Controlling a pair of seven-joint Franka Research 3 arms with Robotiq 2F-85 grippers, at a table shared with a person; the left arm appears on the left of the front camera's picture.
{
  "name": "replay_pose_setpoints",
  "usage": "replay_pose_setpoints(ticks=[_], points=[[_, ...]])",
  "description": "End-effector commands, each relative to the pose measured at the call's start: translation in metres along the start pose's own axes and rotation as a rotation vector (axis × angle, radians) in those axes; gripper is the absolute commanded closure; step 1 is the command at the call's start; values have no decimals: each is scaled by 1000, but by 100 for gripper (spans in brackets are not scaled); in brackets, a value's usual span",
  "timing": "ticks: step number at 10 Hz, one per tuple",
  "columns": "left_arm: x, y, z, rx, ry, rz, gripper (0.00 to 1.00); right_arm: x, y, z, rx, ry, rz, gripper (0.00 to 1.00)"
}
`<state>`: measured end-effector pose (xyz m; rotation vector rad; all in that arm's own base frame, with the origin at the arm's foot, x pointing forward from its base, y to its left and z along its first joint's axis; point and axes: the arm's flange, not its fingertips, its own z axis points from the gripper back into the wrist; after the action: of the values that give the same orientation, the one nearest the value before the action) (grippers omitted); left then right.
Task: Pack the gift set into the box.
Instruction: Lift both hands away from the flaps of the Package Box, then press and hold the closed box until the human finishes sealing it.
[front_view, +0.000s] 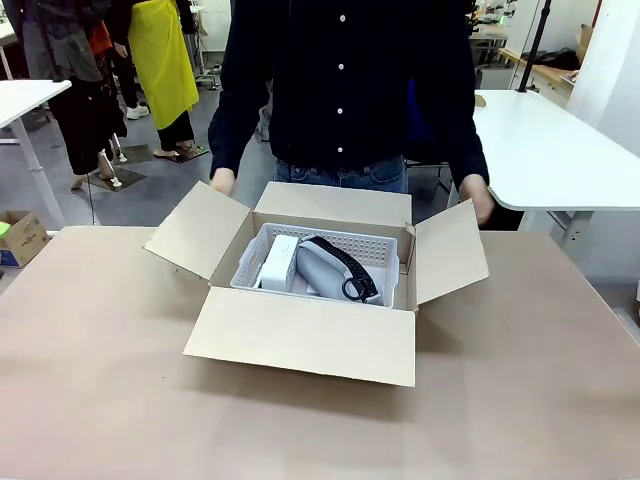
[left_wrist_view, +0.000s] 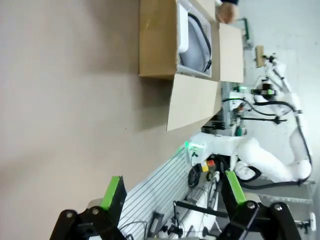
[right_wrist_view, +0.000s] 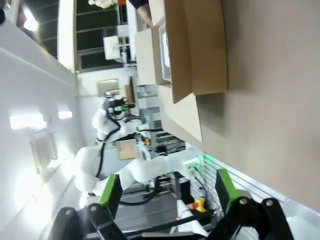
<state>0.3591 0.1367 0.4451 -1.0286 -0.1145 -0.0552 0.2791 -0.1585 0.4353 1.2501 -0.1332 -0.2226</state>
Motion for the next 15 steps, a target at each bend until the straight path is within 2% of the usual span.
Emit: replay_pose_setpoints(ticks=[1, 15], points=[[-5, -24, 2, 59, -5, -4, 0, -4, 20, -1, -30, -34, 48, 0], [-5, -24, 2, 59, -5, -4, 0, -4, 20, -1, -30, -34, 48, 0]])
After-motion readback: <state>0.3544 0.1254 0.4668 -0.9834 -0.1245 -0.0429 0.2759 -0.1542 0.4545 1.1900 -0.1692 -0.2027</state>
